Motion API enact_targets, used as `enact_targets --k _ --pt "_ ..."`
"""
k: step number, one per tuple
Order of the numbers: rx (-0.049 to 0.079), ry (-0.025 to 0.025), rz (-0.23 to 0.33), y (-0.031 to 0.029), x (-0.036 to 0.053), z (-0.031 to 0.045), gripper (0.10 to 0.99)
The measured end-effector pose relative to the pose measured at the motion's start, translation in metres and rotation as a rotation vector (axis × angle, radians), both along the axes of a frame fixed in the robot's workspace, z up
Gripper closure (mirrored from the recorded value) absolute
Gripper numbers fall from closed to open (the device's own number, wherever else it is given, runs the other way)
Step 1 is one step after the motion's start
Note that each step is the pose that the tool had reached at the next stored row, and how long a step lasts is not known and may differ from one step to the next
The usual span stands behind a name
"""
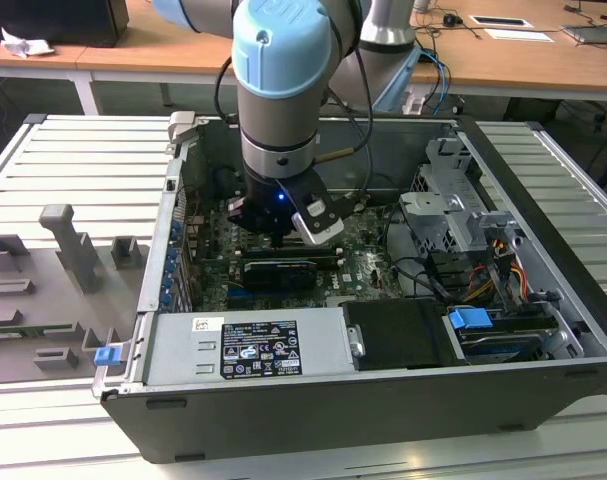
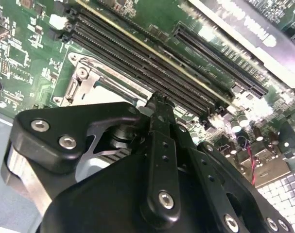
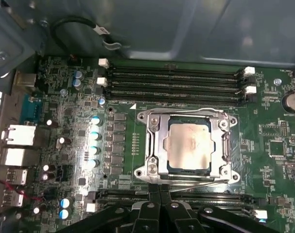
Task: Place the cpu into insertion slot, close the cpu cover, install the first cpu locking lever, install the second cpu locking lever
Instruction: 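Install the second cpu locking lever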
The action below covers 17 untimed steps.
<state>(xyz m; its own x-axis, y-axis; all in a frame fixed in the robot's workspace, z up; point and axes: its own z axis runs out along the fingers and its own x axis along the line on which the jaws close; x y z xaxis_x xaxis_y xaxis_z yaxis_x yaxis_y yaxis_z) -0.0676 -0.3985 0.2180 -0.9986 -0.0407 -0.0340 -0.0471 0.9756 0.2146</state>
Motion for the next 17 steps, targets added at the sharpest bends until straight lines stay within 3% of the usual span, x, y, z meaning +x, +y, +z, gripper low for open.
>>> enact_targets --k 4,17 --pt "0.031 0.0 0.0 -0.0021 -0.0046 -0.0024 0.98" --pt "0.034 0.0 0.0 -0.0022 -0.005 -0.0053 0.98"
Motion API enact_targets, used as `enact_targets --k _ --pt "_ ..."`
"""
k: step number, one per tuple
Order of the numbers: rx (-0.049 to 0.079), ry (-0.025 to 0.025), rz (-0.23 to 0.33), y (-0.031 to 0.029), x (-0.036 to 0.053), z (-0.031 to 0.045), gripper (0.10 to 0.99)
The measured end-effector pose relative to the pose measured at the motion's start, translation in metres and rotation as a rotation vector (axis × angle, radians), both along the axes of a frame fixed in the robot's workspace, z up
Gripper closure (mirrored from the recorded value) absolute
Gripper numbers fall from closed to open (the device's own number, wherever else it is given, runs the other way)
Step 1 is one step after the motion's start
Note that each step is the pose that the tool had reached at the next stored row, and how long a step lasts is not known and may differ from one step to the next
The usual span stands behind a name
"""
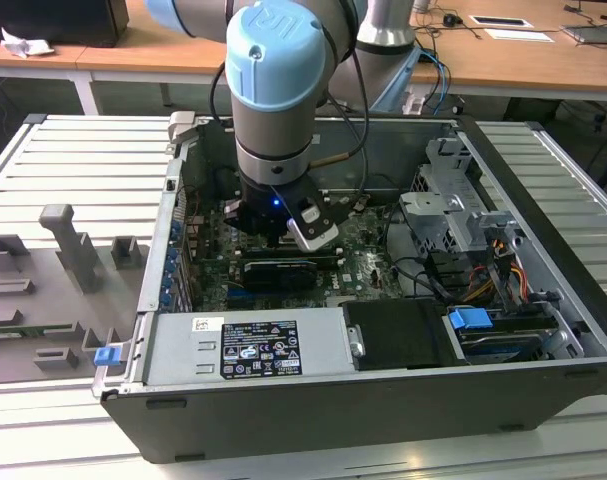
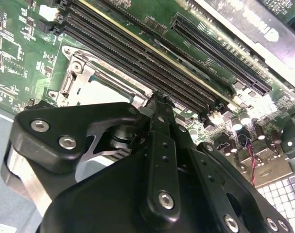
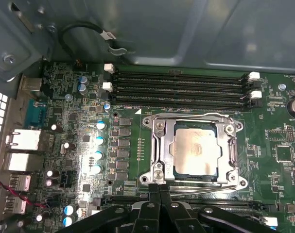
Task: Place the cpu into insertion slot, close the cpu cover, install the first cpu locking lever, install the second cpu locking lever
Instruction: 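Install the second cpu locking lever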
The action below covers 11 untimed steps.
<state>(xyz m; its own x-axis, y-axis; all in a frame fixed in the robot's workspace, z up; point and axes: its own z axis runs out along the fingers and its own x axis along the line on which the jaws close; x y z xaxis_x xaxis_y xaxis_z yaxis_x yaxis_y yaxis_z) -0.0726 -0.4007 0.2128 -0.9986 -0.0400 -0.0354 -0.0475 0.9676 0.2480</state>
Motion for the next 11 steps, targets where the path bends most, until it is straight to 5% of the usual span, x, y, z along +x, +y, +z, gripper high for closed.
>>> enact_targets --k 11 --pt "0.002 0.0 0.0 -0.0002 -0.0017 -0.0036 0.98"
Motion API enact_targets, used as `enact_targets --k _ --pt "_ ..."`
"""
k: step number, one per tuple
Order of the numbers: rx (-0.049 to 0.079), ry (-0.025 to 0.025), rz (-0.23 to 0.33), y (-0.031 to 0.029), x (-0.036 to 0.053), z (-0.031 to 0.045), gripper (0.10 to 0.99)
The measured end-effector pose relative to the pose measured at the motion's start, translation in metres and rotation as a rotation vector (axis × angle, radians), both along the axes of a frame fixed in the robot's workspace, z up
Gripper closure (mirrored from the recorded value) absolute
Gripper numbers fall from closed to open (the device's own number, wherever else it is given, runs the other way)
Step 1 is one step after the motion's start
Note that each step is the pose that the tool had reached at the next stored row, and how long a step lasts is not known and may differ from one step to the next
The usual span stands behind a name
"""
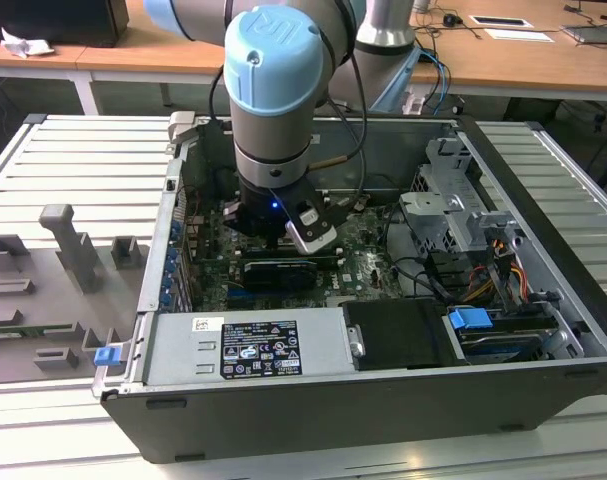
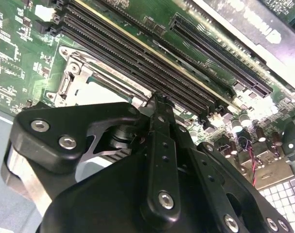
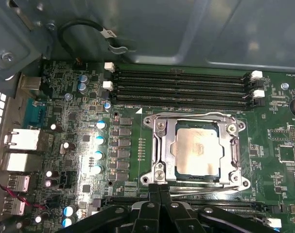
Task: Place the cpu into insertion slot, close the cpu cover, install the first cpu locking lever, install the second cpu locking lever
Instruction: 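Install the second cpu locking lever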
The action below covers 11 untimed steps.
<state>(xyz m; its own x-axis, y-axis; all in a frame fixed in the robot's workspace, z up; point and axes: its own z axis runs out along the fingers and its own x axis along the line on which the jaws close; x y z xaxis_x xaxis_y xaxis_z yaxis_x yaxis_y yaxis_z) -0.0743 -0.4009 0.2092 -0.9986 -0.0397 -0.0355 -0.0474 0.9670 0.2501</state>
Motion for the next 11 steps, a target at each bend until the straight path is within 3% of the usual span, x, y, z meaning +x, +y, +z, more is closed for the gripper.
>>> enact_targets --k 7,11 --pt "0.003 -0.0004 0.0 -0.0007 -0.0042 -0.0025 0.98" --pt "0.019 -0.0002 0.0 -0.001 -0.0075 -0.0061 0.98"
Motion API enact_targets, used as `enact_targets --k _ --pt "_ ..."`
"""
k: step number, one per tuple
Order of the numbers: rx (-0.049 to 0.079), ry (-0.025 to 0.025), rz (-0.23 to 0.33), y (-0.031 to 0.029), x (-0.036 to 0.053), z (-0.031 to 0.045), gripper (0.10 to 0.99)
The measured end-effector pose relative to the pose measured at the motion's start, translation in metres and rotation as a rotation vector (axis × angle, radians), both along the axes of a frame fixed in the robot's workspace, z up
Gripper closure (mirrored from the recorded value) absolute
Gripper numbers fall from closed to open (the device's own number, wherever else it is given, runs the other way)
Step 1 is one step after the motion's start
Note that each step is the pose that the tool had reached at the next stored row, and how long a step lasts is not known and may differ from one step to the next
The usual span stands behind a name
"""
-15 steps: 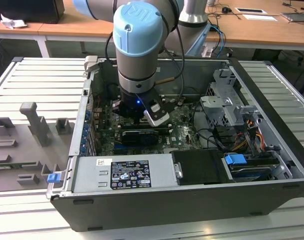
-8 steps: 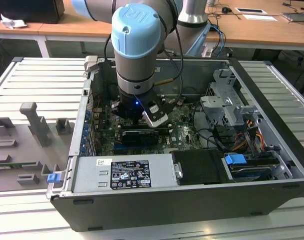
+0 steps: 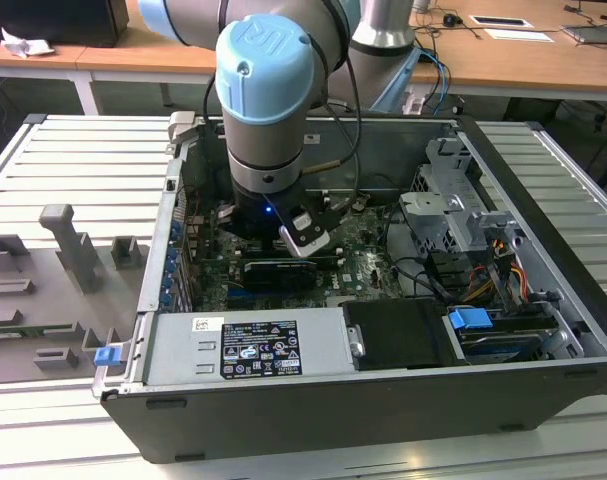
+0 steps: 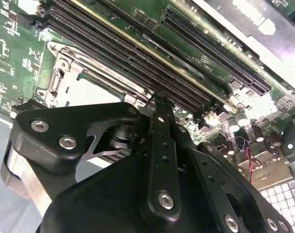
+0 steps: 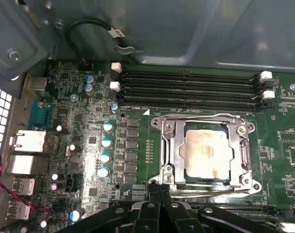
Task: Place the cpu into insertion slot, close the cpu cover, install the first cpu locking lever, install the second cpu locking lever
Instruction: 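Install the second cpu locking lever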
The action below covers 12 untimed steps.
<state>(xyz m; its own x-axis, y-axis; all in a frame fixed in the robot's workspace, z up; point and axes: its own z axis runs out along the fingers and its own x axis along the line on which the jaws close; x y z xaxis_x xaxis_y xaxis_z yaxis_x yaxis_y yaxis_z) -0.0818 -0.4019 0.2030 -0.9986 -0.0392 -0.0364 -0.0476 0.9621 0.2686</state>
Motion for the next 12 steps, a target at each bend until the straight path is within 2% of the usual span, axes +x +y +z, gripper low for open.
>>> enact_targets --k 5,12 --pt "0.022 -0.0002 0.0 0.0 -0.0006 -0.0039 0.98" --pt "0.037 -0.0001 0.0 0.0 -0.0013 -0.0075 0.98"
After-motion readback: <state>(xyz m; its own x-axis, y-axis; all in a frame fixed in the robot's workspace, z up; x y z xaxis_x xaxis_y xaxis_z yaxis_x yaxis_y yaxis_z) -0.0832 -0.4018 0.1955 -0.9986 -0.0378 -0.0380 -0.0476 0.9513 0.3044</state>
